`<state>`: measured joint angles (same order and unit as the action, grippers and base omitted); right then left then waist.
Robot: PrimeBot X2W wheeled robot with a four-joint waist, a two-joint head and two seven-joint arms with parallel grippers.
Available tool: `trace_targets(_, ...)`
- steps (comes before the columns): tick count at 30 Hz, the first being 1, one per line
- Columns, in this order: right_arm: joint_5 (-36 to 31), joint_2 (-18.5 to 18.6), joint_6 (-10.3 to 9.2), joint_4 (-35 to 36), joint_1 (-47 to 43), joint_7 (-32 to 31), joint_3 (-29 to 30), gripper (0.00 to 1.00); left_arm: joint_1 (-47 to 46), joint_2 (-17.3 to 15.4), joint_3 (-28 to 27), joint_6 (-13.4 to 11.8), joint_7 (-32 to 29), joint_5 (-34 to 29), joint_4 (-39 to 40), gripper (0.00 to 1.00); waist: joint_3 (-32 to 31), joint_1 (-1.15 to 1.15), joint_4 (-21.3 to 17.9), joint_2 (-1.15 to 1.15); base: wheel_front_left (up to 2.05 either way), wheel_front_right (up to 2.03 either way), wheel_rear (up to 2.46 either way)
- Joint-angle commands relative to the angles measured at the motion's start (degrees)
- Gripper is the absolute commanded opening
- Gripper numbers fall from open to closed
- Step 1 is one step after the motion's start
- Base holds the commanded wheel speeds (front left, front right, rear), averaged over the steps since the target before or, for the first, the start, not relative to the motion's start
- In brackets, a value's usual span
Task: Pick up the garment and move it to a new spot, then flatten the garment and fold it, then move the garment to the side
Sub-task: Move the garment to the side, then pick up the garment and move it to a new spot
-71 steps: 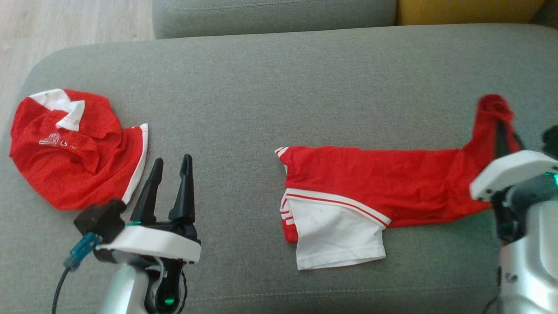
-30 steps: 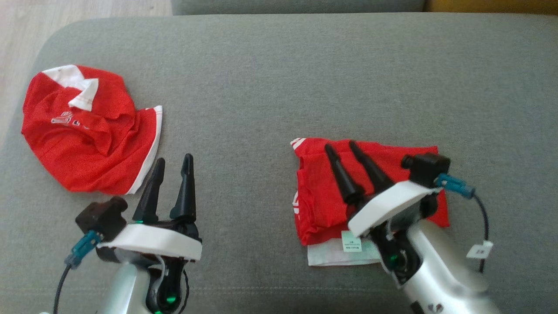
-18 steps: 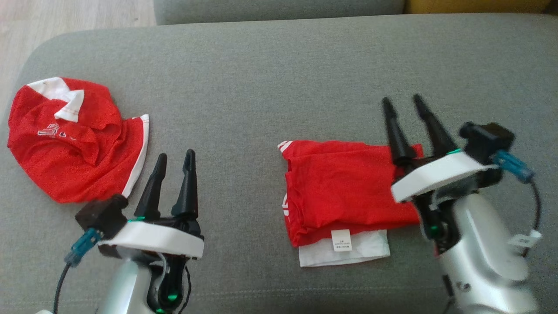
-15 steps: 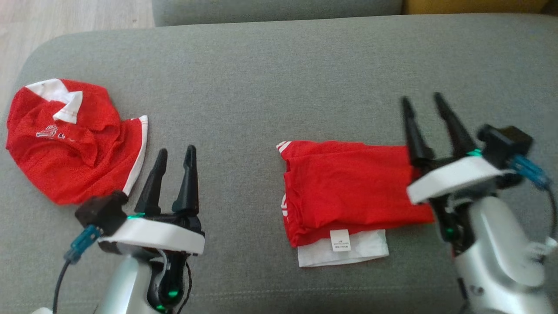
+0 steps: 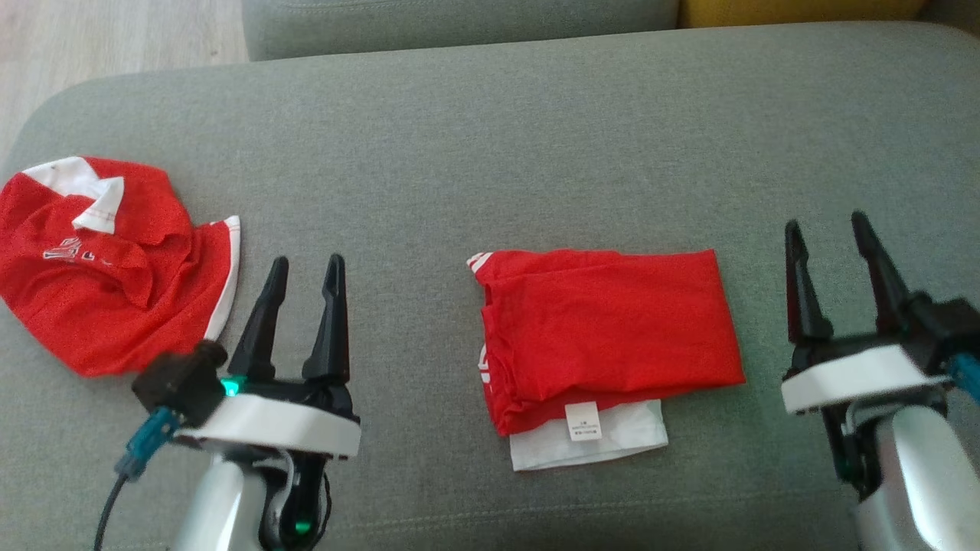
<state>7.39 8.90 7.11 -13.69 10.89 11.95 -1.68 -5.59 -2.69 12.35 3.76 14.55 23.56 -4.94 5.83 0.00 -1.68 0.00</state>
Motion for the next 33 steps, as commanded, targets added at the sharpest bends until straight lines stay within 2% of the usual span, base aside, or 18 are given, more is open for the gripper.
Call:
trace_targets(1, -0.84, -0.26, 0.37, 1.91, -0.04, 0.78, -0.65, 1.0, -0.83, -0.19, -1.94, -0.12, 0.45, -0.47, 2.08, 1.0, -0.08, 0.0, -0.09, 0.0, 0.0, 0.0, 0.0)
trace_targets(8, -2.88, -2.47, 0.37, 1.33, -2.2, 2.22, 1.02, 1.0, 0.76, -0.19, -2.74, -0.81, 0.45, -1.26, 2.18, 1.0, -0.43, 0.0, -0.51, 0.0, 0.0, 0.0, 0.0)
trace_targets(20, -2.76, -3.65, 0.37, -0.07, -2.21, 2.7, 0.85, 1.0, 0.92, -0.19, -3.05, -0.93, 0.45, -1.0, 1.81, 1.0, -0.59, 0.0, -0.33, 0.0, 0.0, 0.0, 0.0)
trace_targets(33, 3.58, -3.9, 0.37, -9.46, 1.9, -7.08, -0.47, 1.0, -0.98, -0.19, -1.82, -1.03, 0.45, -0.16, 1.73, 1.0, 3.13, 0.0, 1.25, 0.0, 0.0, 0.0, 0.0)
